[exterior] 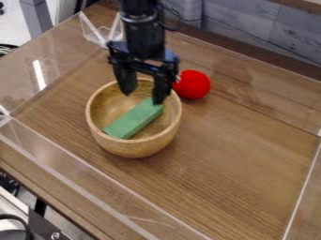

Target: Remove the green stick from the brown bowl and put it on the table

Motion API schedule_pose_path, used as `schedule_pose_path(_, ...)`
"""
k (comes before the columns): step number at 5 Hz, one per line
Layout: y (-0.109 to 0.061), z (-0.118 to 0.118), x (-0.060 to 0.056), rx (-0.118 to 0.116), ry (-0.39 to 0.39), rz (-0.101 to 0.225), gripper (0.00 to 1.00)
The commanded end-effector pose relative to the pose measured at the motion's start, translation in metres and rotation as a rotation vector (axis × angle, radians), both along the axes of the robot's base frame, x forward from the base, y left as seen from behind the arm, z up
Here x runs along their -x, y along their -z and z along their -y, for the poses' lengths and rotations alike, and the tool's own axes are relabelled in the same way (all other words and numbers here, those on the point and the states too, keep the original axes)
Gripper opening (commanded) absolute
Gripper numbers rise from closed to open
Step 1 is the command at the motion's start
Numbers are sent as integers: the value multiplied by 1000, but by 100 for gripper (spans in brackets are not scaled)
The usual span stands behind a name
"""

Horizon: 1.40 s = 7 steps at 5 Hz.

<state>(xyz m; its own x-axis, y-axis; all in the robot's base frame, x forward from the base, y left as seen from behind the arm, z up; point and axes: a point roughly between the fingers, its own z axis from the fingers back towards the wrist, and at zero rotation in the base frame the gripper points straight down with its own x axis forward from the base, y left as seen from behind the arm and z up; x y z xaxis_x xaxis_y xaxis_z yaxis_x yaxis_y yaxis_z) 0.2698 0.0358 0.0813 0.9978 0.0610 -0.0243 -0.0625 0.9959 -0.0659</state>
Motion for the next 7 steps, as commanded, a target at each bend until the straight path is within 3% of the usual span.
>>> schedule_pose_path(1, -15, 13, 3, -11, -71, 95, 100)
schedule_pose_path(3, -14, -10, 7, -24, -108, 154, 100)
schedule_pose_path(4, -14, -12, 8, -29, -126, 168, 100)
schedule_pose_path(6, -15, -22, -10, -39, -148, 177, 100)
schedule_pose_path(7, -11, -19, -9, -43, -129, 175, 100)
